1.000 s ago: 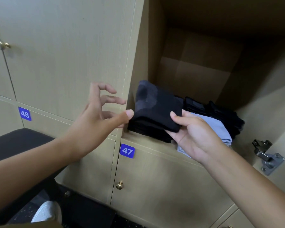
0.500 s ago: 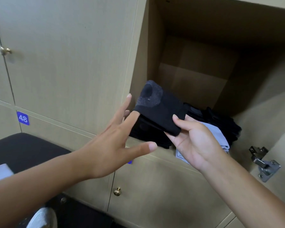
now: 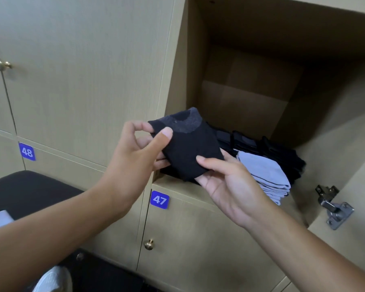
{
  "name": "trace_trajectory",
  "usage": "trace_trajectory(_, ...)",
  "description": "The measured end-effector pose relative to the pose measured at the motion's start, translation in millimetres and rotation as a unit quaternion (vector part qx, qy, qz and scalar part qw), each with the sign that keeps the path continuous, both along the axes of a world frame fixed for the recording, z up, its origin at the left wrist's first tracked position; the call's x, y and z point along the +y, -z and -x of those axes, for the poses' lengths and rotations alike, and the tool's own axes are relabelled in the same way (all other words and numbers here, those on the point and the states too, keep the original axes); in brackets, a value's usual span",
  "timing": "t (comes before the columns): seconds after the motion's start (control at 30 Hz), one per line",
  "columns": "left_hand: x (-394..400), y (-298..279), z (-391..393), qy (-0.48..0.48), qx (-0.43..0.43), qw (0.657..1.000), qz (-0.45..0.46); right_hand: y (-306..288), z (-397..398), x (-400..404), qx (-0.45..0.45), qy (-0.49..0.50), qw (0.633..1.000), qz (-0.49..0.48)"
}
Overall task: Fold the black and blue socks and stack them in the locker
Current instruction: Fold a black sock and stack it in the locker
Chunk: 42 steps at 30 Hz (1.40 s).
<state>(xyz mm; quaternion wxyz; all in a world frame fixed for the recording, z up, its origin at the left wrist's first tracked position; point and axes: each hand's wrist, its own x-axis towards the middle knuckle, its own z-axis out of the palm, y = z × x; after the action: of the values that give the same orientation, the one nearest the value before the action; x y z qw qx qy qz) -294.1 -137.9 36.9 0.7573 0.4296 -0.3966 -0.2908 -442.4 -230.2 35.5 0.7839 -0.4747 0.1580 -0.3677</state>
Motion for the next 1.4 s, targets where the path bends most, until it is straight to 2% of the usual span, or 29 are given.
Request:
trace_trajectory(0.17, -5, 3, -3, -0.069, 0.069, 0.995, -0.038, 11, -3, 7, 0.139, 0.04, 0.984, 0.108)
trace_trajectory(0.33, -10, 5, -7, -0.093, 0.08, 0.99, -0.071, 18, 0, 13, 0.231, 0.01, 0.952, 0.2)
trace_trajectory(0.5, -12, 4, -8, -0.097, 0.048, 0.992, -0.068, 14, 6, 9, 0.242, 0.004, 0.943, 0.23)
trace_trajectory(0.6, -12, 3, -11, -0.093, 0.037, 0.992, -0.071, 10, 9, 3, 0.226, 0.046, 0.941, 0.249)
trace_trajectory(0.73, -10, 3, -15, -0.037, -0.069, 0.992, -0.102, 5, 12, -2, 0.191, 0.093, 0.933, 0.291)
trace_trajectory(0.83, -10, 5, -15, 0.0, -0.136, 0.984, -0.116, 1, 14, -5, 0.207, 0.111, 0.903, 0.361)
trace_trajectory(0.93, -11, 8, -12, 0.014, -0.159, 0.98, -0.12, -3, 18, -6, 0.263, 0.085, 0.853, 0.442)
trace_trajectory(1.17, -16, 11, -6, 0.01, -0.181, 0.977, -0.113, -14, 25, -8, 0.353, 0.007, 0.794, 0.494)
trace_trajectory(1.3, -20, 11, -3, 0.013, -0.167, 0.98, -0.112, -19, 32, -14, 0.36, 0.039, 0.784, 0.504)
trace_trajectory(1.4, -23, 11, -4, 0.027, -0.16, 0.979, -0.124, -25, 40, -23, 0.34, 0.073, 0.818, 0.459)
